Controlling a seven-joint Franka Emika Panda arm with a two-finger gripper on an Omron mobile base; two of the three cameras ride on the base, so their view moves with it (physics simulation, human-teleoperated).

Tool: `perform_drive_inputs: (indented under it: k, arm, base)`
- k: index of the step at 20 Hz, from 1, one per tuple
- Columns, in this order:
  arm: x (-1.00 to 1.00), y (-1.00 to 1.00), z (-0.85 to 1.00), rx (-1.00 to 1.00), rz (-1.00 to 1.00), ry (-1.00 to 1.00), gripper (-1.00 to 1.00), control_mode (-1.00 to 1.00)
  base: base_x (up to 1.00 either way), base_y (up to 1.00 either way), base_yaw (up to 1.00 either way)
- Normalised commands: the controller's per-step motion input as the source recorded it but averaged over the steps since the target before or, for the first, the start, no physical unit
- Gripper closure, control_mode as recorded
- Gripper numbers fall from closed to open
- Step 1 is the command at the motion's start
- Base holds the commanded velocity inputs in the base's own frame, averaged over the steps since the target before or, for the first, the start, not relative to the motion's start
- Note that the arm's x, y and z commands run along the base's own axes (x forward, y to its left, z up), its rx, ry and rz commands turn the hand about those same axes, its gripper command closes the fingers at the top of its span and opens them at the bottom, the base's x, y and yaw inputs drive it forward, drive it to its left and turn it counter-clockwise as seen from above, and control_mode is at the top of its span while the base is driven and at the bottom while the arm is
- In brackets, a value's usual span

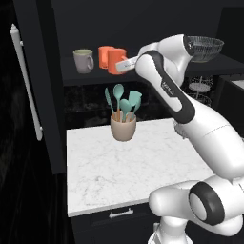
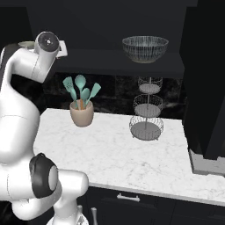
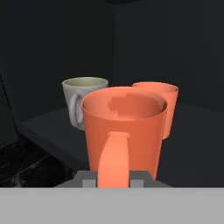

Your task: Gather all objects into one cabinet and sort the glasses and bowls to opposite sides.

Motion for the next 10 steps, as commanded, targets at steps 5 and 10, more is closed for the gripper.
perform_drive_inputs:
  k: [5, 10]
  arm:
    - [0.03, 0.49, -0.04, 0.00, 0.00, 0.02, 1.00, -1.00]
    - [0.02, 0.17, 0.00, 0.00, 0.00, 0.01, 1.00, -1.00]
  base:
    - [0.00, 0.00, 0.00]
    - [0.00, 0.00, 0.00]
